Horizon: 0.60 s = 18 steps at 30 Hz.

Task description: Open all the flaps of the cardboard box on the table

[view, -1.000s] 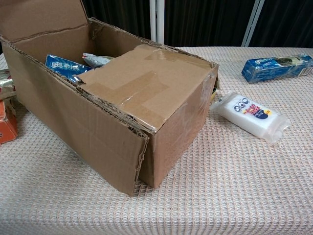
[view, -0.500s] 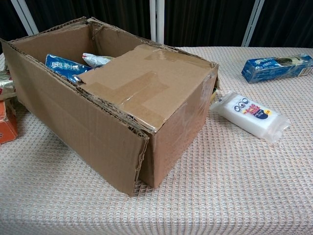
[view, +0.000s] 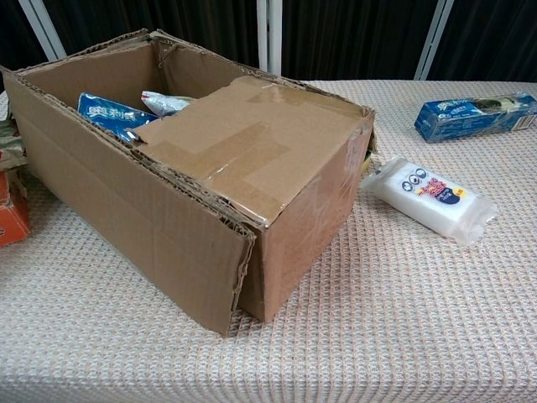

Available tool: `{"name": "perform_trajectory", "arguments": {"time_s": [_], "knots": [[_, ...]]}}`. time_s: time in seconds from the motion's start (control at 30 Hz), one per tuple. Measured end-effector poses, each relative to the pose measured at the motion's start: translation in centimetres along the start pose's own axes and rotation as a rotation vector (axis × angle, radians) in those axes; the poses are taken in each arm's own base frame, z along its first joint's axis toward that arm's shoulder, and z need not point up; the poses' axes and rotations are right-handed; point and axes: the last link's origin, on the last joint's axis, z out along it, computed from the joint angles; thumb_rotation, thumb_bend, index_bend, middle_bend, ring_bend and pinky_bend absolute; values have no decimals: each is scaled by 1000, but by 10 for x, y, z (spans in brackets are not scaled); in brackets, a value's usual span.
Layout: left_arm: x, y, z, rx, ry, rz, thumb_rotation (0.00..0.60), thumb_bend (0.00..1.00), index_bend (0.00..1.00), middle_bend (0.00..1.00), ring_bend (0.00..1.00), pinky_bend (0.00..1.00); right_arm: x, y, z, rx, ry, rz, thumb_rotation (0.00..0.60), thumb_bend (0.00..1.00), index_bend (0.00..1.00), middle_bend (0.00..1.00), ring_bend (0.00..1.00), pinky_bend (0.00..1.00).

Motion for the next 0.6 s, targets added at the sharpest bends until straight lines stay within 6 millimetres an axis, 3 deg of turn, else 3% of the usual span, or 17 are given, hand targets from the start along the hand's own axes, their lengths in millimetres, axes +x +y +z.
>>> {"name": "perform_trajectory", "arguments": {"time_s": [0.17,0.27,0.4,0.6], "knots": [[-9,-28,-66,11,-71,29,399,0,101,115,50,146,-2,-28,45,83,-144,-24,600,726,0,32,0,0],[-8,-35,-90,18,-83,23,381,0,101,115,50,146,-3,-48,76,128,-223,-30,600,750,0,57,0,0],[-10,-38,-107,30,-99,10,379,0,101,115,50,146,-1,-83,118,200,-286,-44,600,738,16,106,0,0],[-14,-41,-115,37,-97,2,371,0,101,115,50,147,-10,-141,164,308,-386,-40,600,681,128,167,0,0]]}}
